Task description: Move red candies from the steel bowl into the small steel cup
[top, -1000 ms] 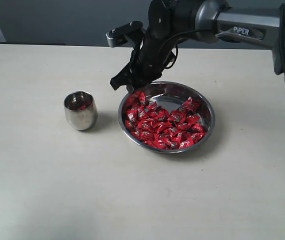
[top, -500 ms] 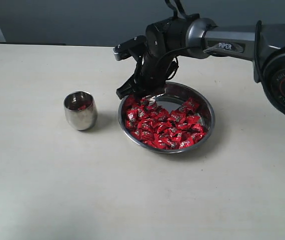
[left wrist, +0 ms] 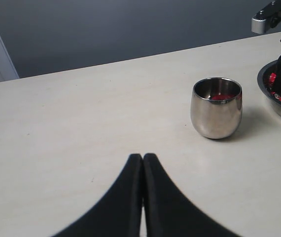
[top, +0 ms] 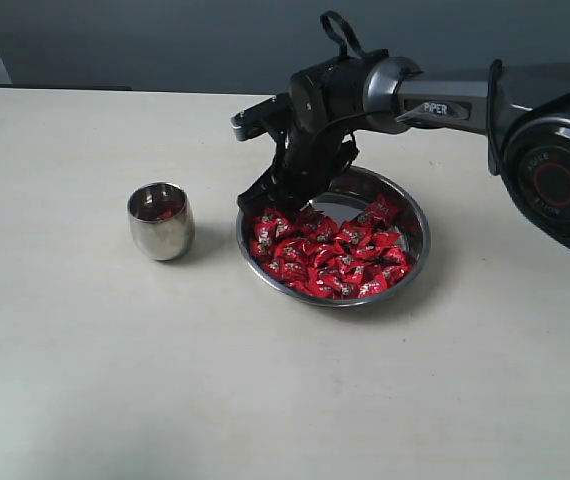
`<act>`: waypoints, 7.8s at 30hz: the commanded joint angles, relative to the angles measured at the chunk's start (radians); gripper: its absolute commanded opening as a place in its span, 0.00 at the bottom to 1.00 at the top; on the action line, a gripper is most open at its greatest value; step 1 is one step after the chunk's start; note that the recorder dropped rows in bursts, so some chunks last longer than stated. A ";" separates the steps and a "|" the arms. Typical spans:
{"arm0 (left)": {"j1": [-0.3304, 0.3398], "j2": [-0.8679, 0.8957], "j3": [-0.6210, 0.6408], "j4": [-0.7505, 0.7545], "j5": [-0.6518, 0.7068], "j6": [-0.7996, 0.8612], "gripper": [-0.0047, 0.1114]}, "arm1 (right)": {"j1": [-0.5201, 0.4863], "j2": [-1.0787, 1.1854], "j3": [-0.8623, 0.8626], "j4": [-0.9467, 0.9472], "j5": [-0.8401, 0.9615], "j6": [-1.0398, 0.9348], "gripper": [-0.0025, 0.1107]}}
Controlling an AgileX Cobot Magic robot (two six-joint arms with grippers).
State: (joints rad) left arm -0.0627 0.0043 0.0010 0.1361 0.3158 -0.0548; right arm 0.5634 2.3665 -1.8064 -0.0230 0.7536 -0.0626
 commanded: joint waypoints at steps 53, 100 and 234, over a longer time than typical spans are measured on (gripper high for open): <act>-0.010 -0.004 -0.001 0.000 -0.007 -0.006 0.04 | 0.136 -0.122 -0.003 0.547 -0.069 -0.449 0.28; -0.010 -0.004 -0.001 0.000 -0.007 -0.006 0.04 | -0.020 -0.106 -0.003 0.080 0.380 -0.033 0.42; -0.010 -0.004 -0.001 0.000 -0.007 -0.006 0.04 | 0.071 -0.210 -0.003 0.417 0.085 -0.313 0.03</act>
State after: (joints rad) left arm -0.0627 0.0043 0.0010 0.1361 0.3158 -0.0548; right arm 0.6098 2.1586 -1.8064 0.3068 0.9056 -0.2983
